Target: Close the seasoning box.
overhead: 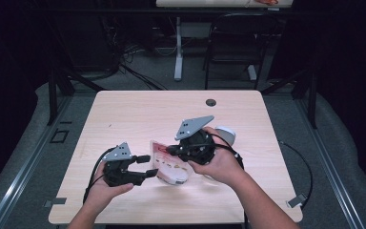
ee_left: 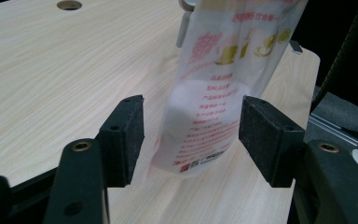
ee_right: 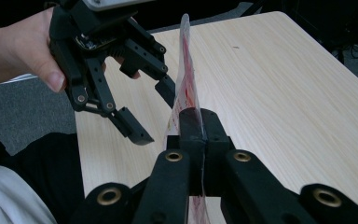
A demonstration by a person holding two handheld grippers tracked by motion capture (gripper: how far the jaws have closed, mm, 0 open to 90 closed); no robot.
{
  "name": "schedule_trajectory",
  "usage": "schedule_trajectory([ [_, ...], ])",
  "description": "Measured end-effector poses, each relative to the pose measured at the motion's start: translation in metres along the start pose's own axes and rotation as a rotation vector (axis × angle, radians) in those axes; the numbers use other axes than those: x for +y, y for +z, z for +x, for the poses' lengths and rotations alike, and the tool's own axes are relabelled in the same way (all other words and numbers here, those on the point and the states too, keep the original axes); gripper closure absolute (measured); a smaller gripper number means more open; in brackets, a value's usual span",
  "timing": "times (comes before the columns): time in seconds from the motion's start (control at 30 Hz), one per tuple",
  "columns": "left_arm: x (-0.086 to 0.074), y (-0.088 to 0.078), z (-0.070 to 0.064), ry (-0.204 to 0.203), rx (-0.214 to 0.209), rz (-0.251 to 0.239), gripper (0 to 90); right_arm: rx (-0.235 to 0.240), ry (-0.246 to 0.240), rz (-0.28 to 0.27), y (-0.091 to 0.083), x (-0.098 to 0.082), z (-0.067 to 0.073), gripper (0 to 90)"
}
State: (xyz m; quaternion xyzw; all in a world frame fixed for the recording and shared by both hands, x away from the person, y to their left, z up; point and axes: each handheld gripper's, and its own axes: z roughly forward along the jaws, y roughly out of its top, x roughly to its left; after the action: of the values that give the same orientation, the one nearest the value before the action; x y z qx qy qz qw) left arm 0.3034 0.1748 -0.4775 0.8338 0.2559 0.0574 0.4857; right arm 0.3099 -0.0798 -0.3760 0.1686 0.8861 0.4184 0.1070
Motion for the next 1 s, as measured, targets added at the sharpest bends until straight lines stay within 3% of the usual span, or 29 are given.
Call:
schedule_trajectory([
  [0.6,-0.006,0.020,-0.005,0.059,-0.044,0.041,32.4,0.016,-0.016,-0.017,-0.002,0.004,0.002,90.0],
  [0.8,-0.010,0.027,-0.003,0.037,-0.071,0.040,31.6,0.021,-0.021,-0.025,-0.004,0.006,0.003,90.0],
  [1.0,-0.014,0.034,-0.003,0.040,-0.085,0.051,29.9,0.025,-0.024,-0.028,-0.003,0.007,0.005,90.0],
])
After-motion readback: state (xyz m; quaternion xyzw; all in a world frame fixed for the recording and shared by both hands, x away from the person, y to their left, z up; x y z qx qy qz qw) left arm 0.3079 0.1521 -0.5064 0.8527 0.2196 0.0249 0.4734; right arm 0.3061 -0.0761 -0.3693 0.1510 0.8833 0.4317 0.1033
